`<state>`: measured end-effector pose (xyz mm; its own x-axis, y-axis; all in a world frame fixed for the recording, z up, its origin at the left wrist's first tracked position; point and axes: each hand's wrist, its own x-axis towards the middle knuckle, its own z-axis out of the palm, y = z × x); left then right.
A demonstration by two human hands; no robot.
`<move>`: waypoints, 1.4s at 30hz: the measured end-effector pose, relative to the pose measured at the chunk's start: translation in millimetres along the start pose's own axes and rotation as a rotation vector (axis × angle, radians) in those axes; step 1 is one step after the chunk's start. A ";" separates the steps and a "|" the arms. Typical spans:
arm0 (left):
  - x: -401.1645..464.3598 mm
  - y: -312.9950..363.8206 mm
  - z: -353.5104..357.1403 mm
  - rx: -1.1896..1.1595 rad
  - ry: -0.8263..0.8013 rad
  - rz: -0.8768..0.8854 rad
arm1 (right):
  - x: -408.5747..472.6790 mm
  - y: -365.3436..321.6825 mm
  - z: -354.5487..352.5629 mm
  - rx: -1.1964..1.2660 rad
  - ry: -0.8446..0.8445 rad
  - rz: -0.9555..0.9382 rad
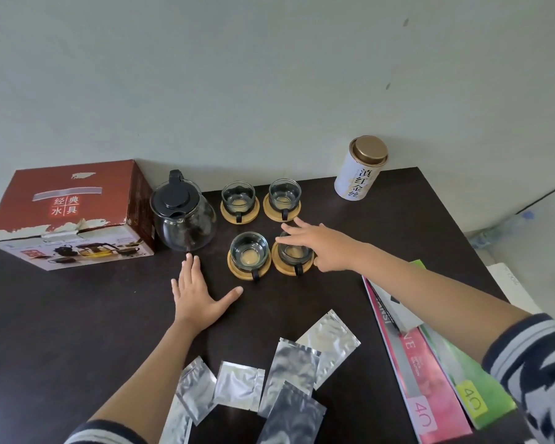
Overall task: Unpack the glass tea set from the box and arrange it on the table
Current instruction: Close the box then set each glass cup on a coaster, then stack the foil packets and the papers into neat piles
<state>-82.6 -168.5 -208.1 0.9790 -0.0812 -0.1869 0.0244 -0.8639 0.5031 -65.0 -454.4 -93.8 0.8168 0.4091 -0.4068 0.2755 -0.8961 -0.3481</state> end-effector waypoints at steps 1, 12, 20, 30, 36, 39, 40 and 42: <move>-3.6 1.0 -2.6 -0.046 0.011 0.003 | -6.5 0.9 -1.3 0.004 0.028 0.007; -1.4 134.6 -5.2 -0.151 0.379 0.334 | -59.7 62.5 -61.2 0.082 0.400 0.145; 40.3 276.4 39.0 -0.247 0.269 0.335 | -55.8 146.5 -99.5 0.269 0.616 0.239; 110.0 324.0 91.1 -0.376 0.101 0.063 | -12.9 204.6 -119.6 0.334 0.686 0.242; 151.0 336.4 106.0 -0.532 0.027 -0.012 | 16.7 204.3 -127.8 0.181 0.581 0.318; 163.9 337.7 110.4 -0.552 0.008 -0.010 | 22.2 203.4 -129.3 0.158 0.567 0.329; 166.1 337.7 111.4 -0.543 0.009 -0.006 | 22.8 203.4 -129.8 0.155 0.561 0.329; 168.3 336.6 113.0 -0.510 0.025 0.008 | 23.0 203.4 -130.4 0.155 0.554 0.329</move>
<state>67.6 -529.1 -165.5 0.9840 -0.0693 -0.1639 0.1062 -0.5104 0.8534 75.9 -649.7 -63.8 0.9972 -0.0679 -0.0326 -0.0753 -0.9072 -0.4140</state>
